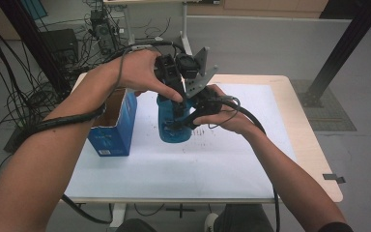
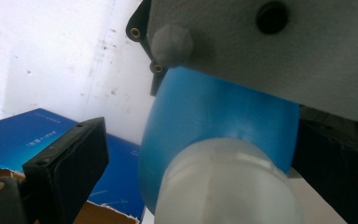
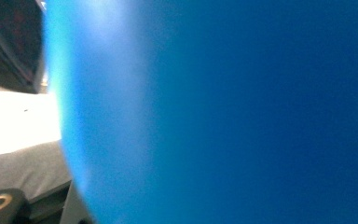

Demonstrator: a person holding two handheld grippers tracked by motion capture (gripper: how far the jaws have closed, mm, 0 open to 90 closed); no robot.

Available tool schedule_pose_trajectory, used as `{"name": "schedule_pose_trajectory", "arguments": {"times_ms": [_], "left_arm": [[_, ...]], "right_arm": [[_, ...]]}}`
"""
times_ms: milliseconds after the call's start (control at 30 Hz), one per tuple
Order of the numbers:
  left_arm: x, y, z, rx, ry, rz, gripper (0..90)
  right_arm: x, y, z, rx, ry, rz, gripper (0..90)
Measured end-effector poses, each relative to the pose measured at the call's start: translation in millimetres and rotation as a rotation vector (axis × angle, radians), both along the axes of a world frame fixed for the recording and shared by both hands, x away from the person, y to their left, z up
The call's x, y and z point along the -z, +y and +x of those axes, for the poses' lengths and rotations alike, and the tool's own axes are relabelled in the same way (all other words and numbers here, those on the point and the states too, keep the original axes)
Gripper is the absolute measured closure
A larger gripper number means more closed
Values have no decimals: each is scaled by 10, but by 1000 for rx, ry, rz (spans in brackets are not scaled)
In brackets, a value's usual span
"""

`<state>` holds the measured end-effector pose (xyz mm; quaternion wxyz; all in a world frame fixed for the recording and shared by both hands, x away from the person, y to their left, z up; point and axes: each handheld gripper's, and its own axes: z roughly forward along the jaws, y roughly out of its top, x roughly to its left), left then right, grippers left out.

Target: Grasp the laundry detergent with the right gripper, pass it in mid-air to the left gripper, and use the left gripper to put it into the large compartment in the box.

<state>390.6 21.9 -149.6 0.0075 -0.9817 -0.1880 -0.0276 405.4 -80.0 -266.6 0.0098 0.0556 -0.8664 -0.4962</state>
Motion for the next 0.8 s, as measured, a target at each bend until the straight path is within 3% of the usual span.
{"name": "schedule_pose_trajectory", "arguments": {"times_ms": [800], "left_arm": [[-17,10,-14,0,-6,4,46]], "right_arm": [[-48,7,5,11,-19,-2,438]]}}
